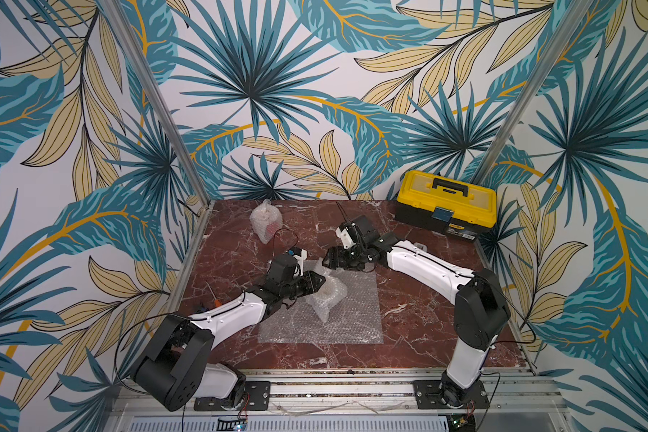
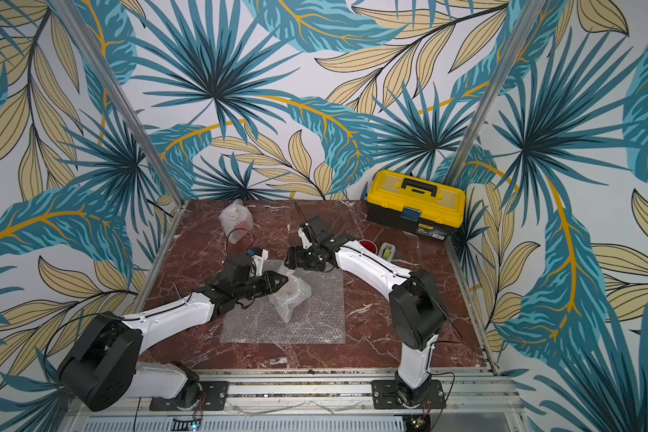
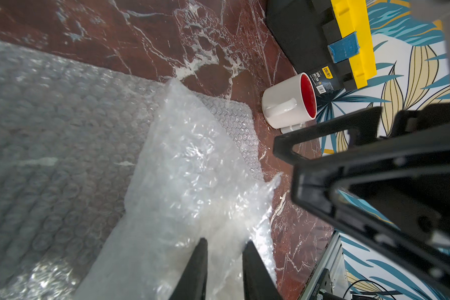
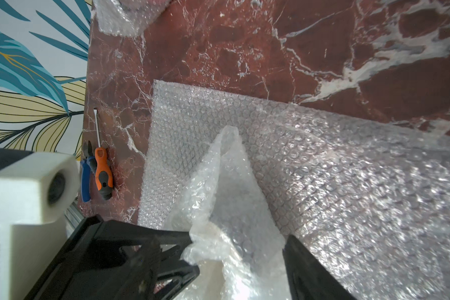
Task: Wrap mugs in bubble wrap
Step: Wrap the mug in bubble wrap.
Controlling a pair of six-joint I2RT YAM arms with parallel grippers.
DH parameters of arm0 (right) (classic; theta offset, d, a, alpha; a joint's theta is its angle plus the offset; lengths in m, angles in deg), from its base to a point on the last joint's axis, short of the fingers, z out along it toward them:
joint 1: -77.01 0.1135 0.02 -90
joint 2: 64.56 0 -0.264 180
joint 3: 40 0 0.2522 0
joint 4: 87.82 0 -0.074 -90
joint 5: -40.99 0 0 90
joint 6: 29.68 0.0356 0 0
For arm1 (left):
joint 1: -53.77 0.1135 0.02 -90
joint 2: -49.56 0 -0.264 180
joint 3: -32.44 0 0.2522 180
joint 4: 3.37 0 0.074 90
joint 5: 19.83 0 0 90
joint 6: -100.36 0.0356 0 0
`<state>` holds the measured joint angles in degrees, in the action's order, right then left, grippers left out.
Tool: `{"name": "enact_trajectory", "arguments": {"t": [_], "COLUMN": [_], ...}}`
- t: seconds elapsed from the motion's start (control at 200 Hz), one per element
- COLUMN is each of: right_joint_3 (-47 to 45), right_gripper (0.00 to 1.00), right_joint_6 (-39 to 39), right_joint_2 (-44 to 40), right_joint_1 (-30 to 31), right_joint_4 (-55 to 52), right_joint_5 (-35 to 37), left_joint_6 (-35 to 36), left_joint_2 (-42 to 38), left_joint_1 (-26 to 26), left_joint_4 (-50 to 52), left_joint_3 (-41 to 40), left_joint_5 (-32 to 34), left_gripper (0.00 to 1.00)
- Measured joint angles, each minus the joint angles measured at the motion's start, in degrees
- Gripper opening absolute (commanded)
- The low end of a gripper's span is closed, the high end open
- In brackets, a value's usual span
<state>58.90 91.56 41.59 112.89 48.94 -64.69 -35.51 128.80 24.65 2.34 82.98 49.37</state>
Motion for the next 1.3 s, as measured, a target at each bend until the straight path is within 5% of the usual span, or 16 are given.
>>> {"name": "enact_trajectory", "arguments": {"t": [0.946,1.302], "right_joint_3": [-4.3,-5.0], "right_gripper": [0.75,0.75], "right_joint_6": [-0.3,-0.9], "right_joint_2": [3.7,3.7], "right_joint_1": [0.2,0.7], "right_joint_4": [-1.6,-1.0], "right_joint_5": [-1.8,-0.9], "left_joint_6": [0.4,-1.2], "left_joint_2": [-2.6,-9.2], "left_joint_1": [-0.5,-0.6], "left_joint_4": [1.6,15.5], "left_joint_3": [0.0,1.2], "left_joint_5": [-1.2,13.7], "left_gripper": [0.25,0.62]}}
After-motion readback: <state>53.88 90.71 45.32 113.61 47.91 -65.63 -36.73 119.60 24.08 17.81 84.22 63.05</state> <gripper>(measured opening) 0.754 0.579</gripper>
